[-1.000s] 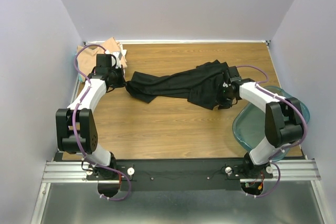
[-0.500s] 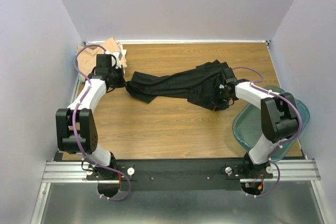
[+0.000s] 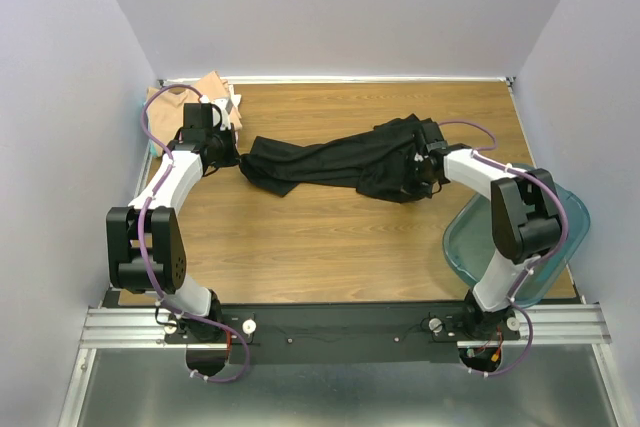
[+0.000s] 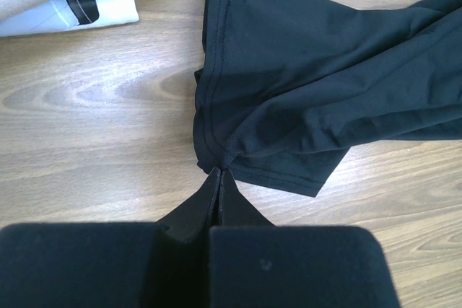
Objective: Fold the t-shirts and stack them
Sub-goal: Flatten the tshirt out
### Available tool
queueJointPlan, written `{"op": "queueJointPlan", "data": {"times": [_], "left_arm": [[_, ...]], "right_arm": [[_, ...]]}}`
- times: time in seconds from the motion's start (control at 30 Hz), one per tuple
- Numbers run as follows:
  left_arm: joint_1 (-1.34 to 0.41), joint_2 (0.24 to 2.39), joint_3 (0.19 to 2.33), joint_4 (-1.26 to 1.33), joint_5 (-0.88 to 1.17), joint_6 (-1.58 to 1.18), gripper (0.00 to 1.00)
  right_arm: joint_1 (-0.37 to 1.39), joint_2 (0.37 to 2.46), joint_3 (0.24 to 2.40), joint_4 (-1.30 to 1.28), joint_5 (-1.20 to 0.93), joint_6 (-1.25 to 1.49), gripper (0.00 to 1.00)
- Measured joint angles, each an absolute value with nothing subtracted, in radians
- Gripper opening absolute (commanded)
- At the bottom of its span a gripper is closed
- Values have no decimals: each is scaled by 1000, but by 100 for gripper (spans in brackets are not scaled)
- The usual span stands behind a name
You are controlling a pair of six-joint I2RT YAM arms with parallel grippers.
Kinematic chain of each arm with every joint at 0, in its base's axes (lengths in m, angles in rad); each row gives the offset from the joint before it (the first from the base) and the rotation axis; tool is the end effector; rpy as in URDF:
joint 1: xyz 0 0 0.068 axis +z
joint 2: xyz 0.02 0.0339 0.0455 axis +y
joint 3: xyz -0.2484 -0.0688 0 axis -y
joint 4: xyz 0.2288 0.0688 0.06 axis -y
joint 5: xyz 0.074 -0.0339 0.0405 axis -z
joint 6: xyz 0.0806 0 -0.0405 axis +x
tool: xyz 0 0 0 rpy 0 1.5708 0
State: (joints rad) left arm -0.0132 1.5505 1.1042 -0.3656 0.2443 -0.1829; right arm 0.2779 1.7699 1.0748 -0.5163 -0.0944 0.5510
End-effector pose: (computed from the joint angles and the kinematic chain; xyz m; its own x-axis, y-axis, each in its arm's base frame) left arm 0.3517 -0.0241 0.2068 -0.7460 -0.1666 -0.6447 0.0443 0.9536 -0.2977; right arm 0.3225 0.0999 0.1121 -0.9266 0.2776 -0.2535 0.2114 0.9424 0.2593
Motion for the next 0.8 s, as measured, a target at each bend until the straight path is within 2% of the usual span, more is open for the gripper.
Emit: {"op": "queueJointPlan", "data": {"times": [0.1, 0.3, 0.63, 0.8], "left_arm": [[-13, 1550, 1104, -361, 244, -183, 0], [-13, 1549, 1180, -365, 236, -187, 0], [-13, 1548, 1509, -358, 176, -187, 0], [-13, 1503, 1647, -350, 96, -186, 0]], "right_arm": [[280, 1771, 1115, -536, -86, 549, 0], [271, 1737, 1335, -619, -30, 532, 1], [139, 1708, 2016, -786, 86, 451, 0], [140, 1692, 2257, -817, 160, 415, 1]]}}
